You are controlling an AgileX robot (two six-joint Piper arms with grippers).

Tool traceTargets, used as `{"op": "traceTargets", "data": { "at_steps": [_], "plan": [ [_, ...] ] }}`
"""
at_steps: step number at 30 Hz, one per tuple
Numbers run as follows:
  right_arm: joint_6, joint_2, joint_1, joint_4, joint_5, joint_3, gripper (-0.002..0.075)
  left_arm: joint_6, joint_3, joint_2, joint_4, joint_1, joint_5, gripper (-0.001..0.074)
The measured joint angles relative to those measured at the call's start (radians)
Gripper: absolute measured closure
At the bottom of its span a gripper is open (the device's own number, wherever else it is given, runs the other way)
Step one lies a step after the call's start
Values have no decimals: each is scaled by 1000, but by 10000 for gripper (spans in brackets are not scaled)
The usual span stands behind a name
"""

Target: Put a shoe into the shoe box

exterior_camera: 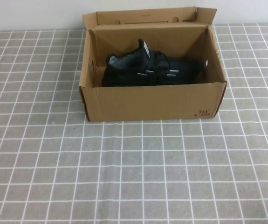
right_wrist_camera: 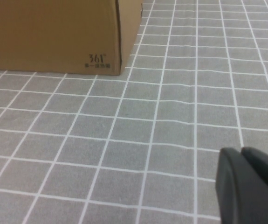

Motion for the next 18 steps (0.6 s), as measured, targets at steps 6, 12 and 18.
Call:
{"op": "traceTargets", "data": {
  "at_steps": [6, 12, 18],
  "plan": [
    [0, -2, 0, 0, 0, 0, 743, 0, 0, 0, 0, 2, 6, 736],
    [0, -2, 0, 0, 0, 0, 742, -2, 0, 0, 0, 4, 6, 736],
    [0, -2, 0, 0, 0, 0, 742, -2, 0, 0, 0, 4, 6, 736]
  ]
}}
